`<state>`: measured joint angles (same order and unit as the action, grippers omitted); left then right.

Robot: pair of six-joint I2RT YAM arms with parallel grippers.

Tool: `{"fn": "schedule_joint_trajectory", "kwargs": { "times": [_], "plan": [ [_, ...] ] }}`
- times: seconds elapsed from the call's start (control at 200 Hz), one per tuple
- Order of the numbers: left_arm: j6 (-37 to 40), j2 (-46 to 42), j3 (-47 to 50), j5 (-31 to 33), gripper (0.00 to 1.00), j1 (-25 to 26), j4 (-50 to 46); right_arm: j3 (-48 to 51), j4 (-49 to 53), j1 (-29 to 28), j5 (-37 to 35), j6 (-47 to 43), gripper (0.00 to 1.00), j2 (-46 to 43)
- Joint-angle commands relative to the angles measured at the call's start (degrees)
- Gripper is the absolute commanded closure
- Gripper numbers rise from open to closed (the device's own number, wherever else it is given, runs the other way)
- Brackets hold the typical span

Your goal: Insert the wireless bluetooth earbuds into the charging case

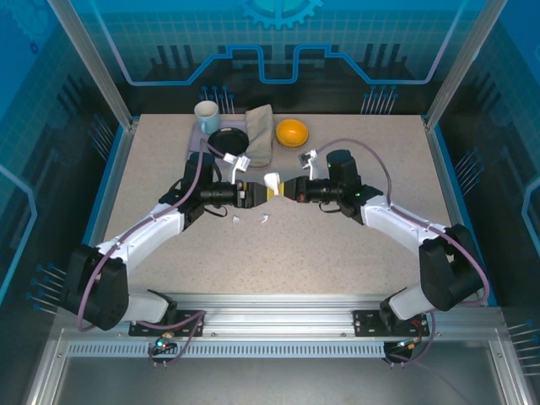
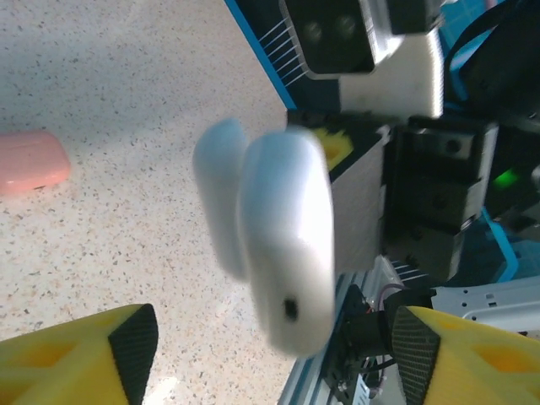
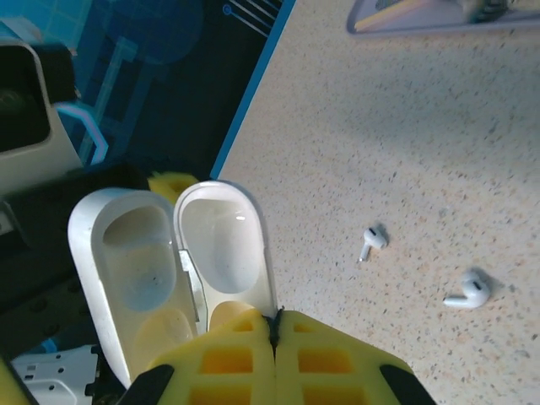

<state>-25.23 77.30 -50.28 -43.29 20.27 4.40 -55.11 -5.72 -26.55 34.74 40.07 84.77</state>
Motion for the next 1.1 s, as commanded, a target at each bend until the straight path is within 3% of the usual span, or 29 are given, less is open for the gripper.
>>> {"fn": "schedule_joint_trajectory", "kwargs": {
  "times": [0.0, 0.12, 0.23, 0.39, 0.495, 0.695, 1.095],
  "plan": [
    [5.06, -3.14, -4.13, 0.55, 0.17, -1.35, -5.45, -6.83, 13.59, 1.72, -0.34, -10.91, 1.00, -0.45],
    [12.07, -3.48, -9.62, -2.23, 0.12, -3.44, -15.05, -15.43, 28.76, 2.64, 0.34, -25.66, 1.00, 0.44],
    [20.85, 0.21, -17.88, -9.53, 0.12, -5.14, -28.40, -24.18, 42.37, 2.55, 1.47, -39.56, 1.00, 1.73],
    [34.86, 8.83, -29.91, -19.59, 0.15, -5.32, -50.36, -31.74, 54.27, 2.55, 0.78, -49.40, 1.00, 2.75],
    [36.77, 11.54, -32.50, -24.05, 0.16, -5.28, -53.44, -34.44, 58.30, 2.38, -0.02, -52.02, 1.00, 3.51],
    [39.70, 14.56, -35.45, -26.52, 0.17, -5.11, -58.21, -37.02, 62.73, 0.12, -2.41, -54.82, 1.00, 5.39],
    [41.67, 19.65, -35.76, -25.54, 0.31, -0.62, -60.81, -40.25, 64.17, -3.76, -4.48, -55.56, 1.00, 9.75]
  ]
}}
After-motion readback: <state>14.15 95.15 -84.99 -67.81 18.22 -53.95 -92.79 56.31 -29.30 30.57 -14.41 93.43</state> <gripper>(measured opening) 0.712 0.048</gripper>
